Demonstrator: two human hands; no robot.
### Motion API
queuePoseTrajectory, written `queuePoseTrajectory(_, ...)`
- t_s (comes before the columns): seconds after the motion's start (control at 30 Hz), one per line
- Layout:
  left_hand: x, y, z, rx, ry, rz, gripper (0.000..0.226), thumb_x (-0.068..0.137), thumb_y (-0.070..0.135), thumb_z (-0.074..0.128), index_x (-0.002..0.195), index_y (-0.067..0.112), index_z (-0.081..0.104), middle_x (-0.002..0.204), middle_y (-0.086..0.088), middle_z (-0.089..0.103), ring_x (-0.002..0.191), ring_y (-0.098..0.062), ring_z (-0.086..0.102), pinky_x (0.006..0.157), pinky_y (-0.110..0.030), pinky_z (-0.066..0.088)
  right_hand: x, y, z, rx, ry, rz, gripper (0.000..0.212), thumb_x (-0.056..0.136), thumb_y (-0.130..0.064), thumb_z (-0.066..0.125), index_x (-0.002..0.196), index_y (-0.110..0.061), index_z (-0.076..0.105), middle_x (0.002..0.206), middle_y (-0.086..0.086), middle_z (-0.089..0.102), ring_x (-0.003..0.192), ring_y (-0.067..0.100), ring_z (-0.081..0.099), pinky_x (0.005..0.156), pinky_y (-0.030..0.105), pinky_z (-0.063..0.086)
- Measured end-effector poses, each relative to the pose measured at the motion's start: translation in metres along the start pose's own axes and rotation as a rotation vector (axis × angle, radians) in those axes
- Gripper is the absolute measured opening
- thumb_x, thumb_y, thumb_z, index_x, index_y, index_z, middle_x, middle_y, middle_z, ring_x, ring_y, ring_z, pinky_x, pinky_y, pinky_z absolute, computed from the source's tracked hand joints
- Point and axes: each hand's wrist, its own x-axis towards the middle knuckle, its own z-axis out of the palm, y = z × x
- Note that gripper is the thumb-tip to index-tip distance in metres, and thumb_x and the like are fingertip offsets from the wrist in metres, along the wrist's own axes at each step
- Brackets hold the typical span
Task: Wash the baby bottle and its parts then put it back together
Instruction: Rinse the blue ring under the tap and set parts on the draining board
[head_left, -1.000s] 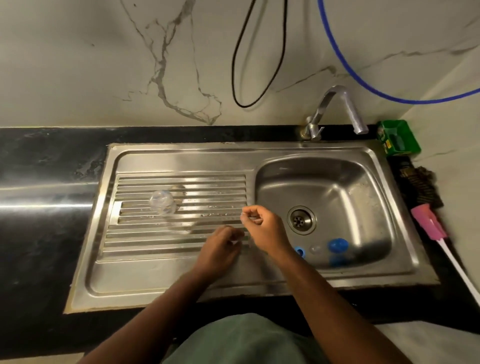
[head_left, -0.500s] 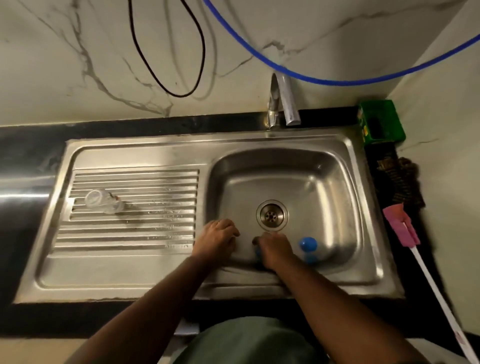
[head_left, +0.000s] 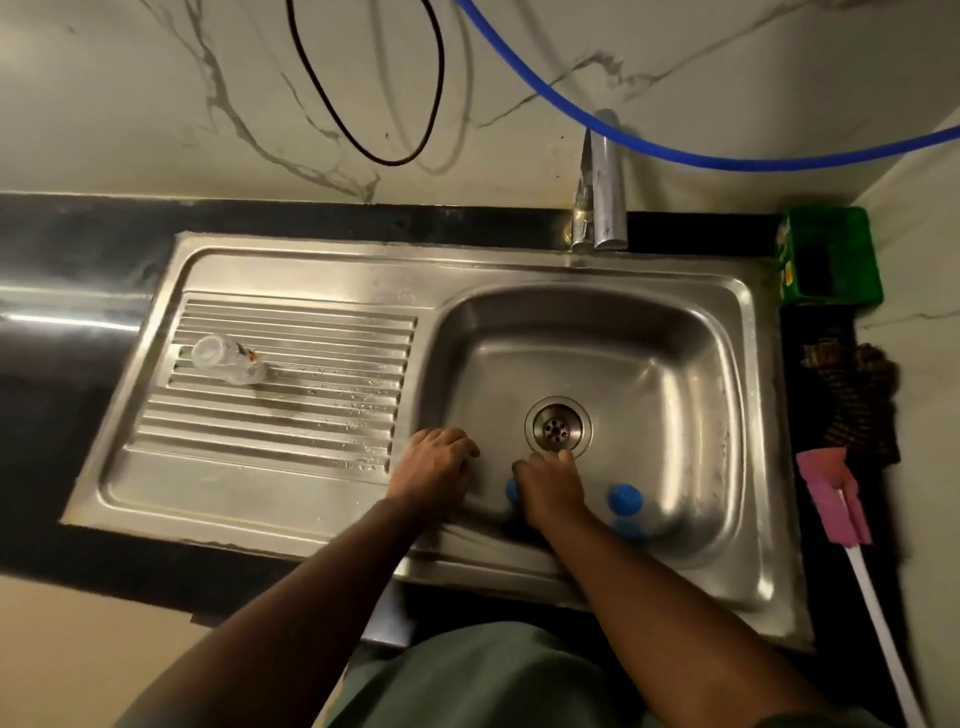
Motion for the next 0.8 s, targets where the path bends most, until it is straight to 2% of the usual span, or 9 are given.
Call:
queuePoseTrajectory(0.1,0.002,0.004,0.0,0.021,0.015,-0.013,0.027,0.083,0.023,0.073,0.109,0.024,0.076,0.11,0.001,0.074,0.1,-0.026,0.073,0.09,-0.04,0.052,-0.003,0.005,-0.007,0.513,0.07,0.178,0.033,0.089,-0.041,0.071,0.12,-0.031,0.064,0.119,-0.002,0.069,0.111,0.025,0.062,0.097,0.037,0.047)
queuePoseTrajectory(0.17,0.008,0.016,-0.005,-0.049,-0.001,-0.101,0.028,0.094,0.029,0.066,0.121,0.024,0.073,0.12,0.003,0.072,0.111,-0.022,0.069,0.098,-0.04,0.049,-0.01,0.01,-0.019,0.955,0.124,0.28,0.037,0.088,-0.038,0.078,0.12,-0.025,0.065,0.112,-0.003,0.07,0.101,0.017,0.067,0.083,0.026,0.051)
queuePoseTrajectory(0.27,0.021,0.038,-0.015,-0.457,-0.011,-0.288,0.029,0.104,0.037,0.059,0.124,0.021,0.073,0.116,0.002,0.075,0.105,-0.017,0.07,0.095,-0.036,0.053,-0.022,0.015,-0.038,1.263,0.222,0.266,0.038,0.089,-0.03,0.081,0.122,-0.022,0.064,0.107,-0.008,0.07,0.094,0.004,0.067,0.075,0.013,0.05)
queuePoseTrajectory(0.37,0.041,0.067,-0.035,-0.903,-0.068,-0.358,0.02,0.106,0.036,0.059,0.107,0.027,0.076,0.095,0.0,0.079,0.089,-0.016,0.075,0.087,-0.044,0.061,-0.031,0.024,-0.054,1.389,0.387,0.189,0.048,0.089,-0.024,0.08,0.132,-0.03,0.06,0.114,-0.007,0.072,0.103,0.008,0.071,0.084,0.021,0.058)
queuePoseTrajectory(0.43,0.059,0.083,-0.047,-1.025,-0.048,-0.333,0.016,0.103,0.032,0.065,0.102,0.025,0.079,0.09,-0.005,0.08,0.088,-0.021,0.077,0.088,-0.048,0.063,-0.033,0.033,-0.07,1.367,0.479,0.135,0.055,0.089,-0.02,0.08,0.138,-0.032,0.059,0.114,-0.008,0.073,0.102,0.006,0.072,0.087,0.022,0.059)
queuePoseTrajectory(0.53,0.087,0.103,-0.071,-1.048,0.005,-0.278,0.016,0.097,0.029,0.074,0.106,0.018,0.081,0.094,-0.004,0.081,0.092,-0.024,0.078,0.086,-0.043,0.064,-0.032,0.049,-0.102,1.315,0.603,0.121,0.05,0.084,-0.015,0.084,0.126,-0.032,0.063,0.11,-0.007,0.075,0.098,0.003,0.072,0.082,0.016,0.056)
queuePoseTrajectory(0.6,0.107,0.112,-0.086,-1.085,0.009,-0.296,0.02,0.099,0.029,0.071,0.109,0.013,0.078,0.095,-0.008,0.079,0.09,-0.02,0.076,0.08,-0.034,0.064,-0.029,0.06,-0.124,1.313,0.668,0.136,0.048,0.082,-0.015,0.086,0.121,-0.03,0.062,0.106,-0.007,0.075,0.092,-0.004,0.071,0.076,0.012,0.054)
queuePoseTrajectory(0.7,0.143,0.114,-0.102,-1.077,0.069,-0.344,0.024,0.103,0.034,0.065,0.1,0.013,0.076,0.09,-0.012,0.077,0.081,-0.017,0.072,0.077,-0.036,0.065,-0.019,0.072,-0.153,1.377,0.703,0.15,0.051,0.083,-0.015,0.086,0.125,-0.026,0.06,0.109,-0.01,0.072,0.094,-0.009,0.067,0.074,0.007,0.051)
queuePoseTrajectory(0.8,0.181,0.119,-0.119,-0.971,0.147,-0.406,0.024,0.101,0.037,0.067,0.113,0.017,0.074,0.101,-0.004,0.077,0.088,-0.013,0.072,0.076,-0.031,0.063,-0.012,0.074,-0.172,1.378,0.709,0.143,0.052,0.083,-0.018,0.086,0.127,-0.026,0.058,0.106,-0.02,0.067,0.094,-0.01,0.065,0.078,0.009,0.052)
